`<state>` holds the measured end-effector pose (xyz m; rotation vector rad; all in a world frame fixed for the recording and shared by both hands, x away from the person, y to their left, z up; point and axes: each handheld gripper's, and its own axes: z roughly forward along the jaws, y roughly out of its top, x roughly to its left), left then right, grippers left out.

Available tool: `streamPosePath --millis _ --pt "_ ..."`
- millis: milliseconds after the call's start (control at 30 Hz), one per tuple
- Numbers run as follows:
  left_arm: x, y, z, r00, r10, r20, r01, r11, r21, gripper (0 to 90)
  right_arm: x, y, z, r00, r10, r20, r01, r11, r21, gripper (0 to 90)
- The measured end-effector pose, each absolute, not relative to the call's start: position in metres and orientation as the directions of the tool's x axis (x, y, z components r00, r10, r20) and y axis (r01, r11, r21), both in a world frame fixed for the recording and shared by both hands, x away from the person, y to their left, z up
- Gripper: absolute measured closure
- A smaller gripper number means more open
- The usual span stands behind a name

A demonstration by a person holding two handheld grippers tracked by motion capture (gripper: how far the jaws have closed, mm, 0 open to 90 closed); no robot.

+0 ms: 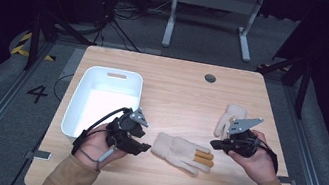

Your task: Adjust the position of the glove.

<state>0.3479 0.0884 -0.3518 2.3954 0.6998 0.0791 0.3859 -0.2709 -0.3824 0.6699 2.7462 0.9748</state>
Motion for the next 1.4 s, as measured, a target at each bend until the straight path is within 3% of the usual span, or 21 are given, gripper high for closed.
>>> streamPosePath --millis 733,1400 --pt "0.347 0.081 -0.35 0.874 0.473 -0.108 0.44 -0.68 0.586 49.9 0.358 -0.215 -0.401 -0.97 0.236 0.057 0.227 0.8 0.555 89.8" --pt "0.348 0.077 -0.352 0.88 0.465 -0.099 0.428 -0.685 0.589 49.6 0.354 -0.195 -0.433 -0.979 0.162 0.121 0.2 0.866 0.458 89.7"
